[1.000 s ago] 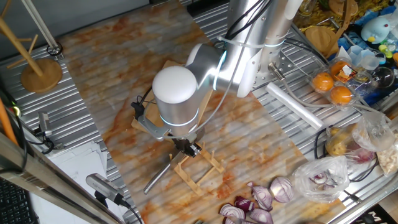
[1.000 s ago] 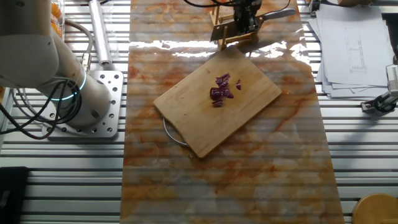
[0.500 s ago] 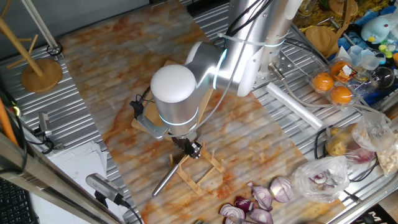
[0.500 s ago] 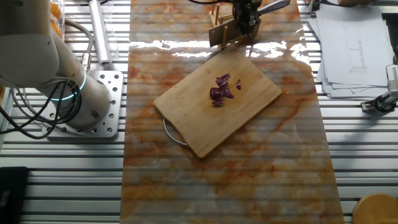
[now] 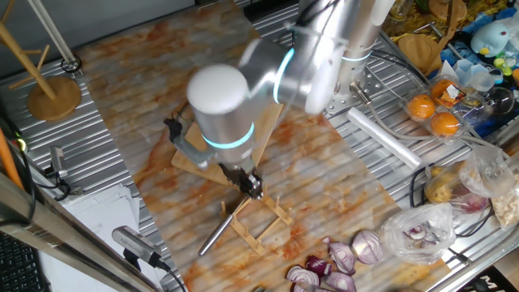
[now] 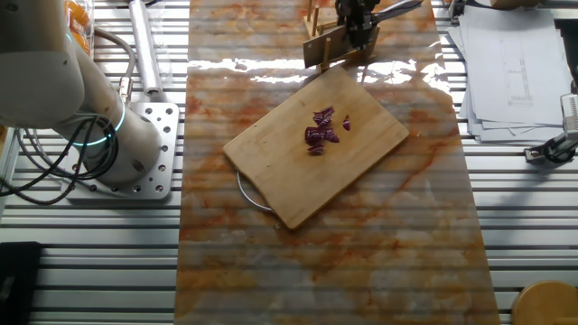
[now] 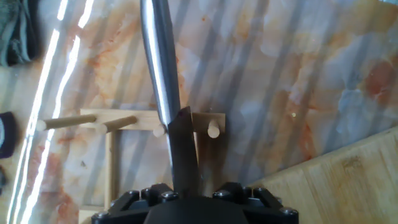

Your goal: Chop the onions

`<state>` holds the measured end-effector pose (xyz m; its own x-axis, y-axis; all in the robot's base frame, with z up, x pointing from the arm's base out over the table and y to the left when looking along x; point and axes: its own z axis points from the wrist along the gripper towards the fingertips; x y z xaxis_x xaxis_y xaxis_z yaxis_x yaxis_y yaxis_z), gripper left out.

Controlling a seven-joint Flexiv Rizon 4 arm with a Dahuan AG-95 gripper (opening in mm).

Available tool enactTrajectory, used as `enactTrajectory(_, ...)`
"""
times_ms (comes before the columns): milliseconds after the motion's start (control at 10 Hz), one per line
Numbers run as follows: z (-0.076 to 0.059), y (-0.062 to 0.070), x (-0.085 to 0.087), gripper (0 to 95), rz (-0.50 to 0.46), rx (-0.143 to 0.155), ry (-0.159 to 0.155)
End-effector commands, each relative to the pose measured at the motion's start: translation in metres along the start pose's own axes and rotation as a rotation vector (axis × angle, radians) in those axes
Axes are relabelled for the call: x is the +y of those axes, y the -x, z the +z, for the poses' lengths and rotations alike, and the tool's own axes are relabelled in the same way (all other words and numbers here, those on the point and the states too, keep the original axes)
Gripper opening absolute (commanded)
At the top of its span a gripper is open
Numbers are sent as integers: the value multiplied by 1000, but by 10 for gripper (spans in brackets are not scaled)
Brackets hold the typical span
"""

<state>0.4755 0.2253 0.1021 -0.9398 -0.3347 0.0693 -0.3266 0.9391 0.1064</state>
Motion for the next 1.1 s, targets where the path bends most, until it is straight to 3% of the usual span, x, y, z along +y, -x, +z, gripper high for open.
enactTrajectory(100, -19, -9, -4, 570, 22, 31, 2)
enactTrajectory(200, -24, -13, -6, 570, 33, 32, 0)
enactTrajectory(300, -34, -26, -16, 380, 53, 33, -2)
enactTrajectory(400, -43, -38, -26, 0, 59, 32, -5)
enactTrajectory(500, -51, -49, -34, 0, 90, 36, -4)
enactTrajectory(600, -63, -73, -51, 0, 149, 55, 0)
enactTrajectory(900, -76, -117, -82, 0, 144, 71, -2)
enactTrajectory(1100, -79, -129, -88, 0, 103, 89, -6)
